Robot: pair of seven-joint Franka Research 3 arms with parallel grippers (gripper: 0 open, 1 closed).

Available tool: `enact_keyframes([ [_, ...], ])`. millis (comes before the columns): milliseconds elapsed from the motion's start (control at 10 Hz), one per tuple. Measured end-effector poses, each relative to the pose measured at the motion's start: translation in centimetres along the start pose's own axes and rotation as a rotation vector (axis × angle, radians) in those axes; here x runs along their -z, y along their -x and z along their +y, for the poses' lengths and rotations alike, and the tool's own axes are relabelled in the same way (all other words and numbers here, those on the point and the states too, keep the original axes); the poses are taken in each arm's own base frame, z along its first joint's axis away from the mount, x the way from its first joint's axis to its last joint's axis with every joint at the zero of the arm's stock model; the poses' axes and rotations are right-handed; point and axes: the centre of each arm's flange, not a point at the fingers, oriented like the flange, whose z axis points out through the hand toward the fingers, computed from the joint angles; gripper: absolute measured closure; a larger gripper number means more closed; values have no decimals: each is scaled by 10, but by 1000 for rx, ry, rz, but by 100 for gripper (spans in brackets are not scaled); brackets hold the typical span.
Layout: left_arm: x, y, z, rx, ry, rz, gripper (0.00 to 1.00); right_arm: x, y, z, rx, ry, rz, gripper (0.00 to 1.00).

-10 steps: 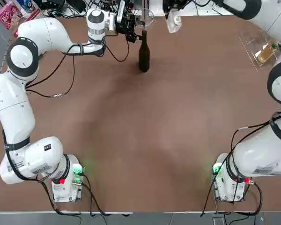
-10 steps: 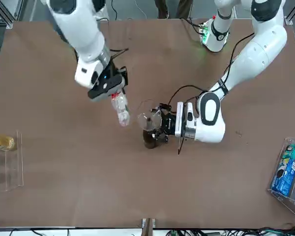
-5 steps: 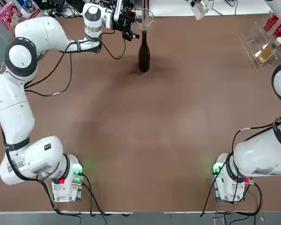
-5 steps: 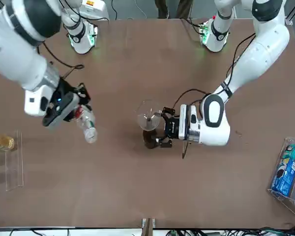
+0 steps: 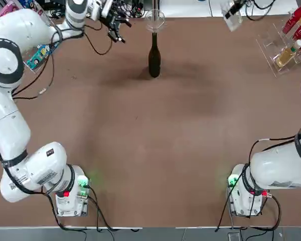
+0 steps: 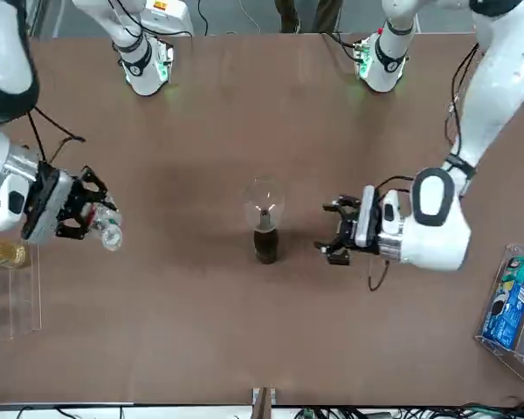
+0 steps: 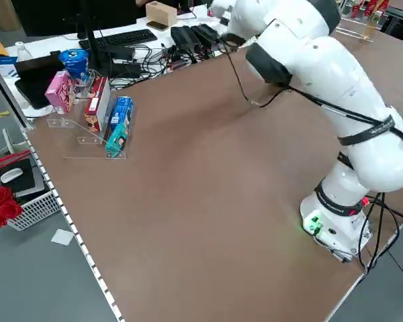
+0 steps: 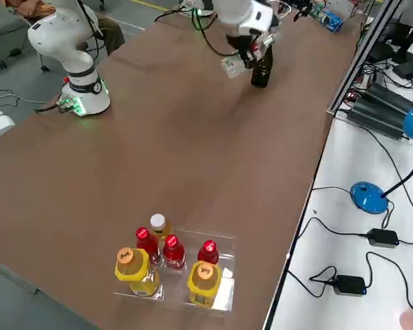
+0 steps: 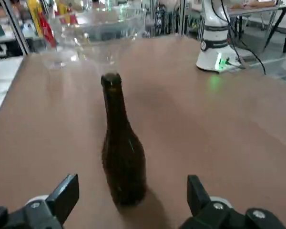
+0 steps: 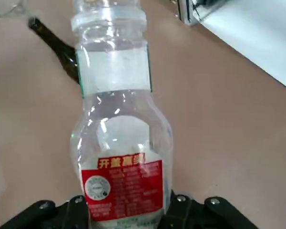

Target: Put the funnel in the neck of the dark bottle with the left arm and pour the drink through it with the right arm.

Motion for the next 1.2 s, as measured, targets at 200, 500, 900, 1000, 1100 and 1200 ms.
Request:
enact_keyframes([
  [200, 65, -6, 13, 67, -49, -176, 0, -11, 50, 21, 111, -40, 99, 53],
  [500, 120, -37, 28, 223, -158, -467, 0, -29, 101, 33, 269, -58, 215, 53],
  [900, 178, -74, 56, 634, -249, -612, 0, -71, 169, 45, 446, -97, 390, 53],
  [1000, 187, -93, 66, 779, -304, -638, 0, -91, 191, 50, 478, -125, 444, 53],
  [1100, 197, -107, 78, 954, -368, -657, 0, -114, 214, 56, 494, -158, 493, 53],
  [1200, 209, -110, 89, 1118, -429, -664, 0, -136, 238, 62, 500, -187, 531, 53],
])
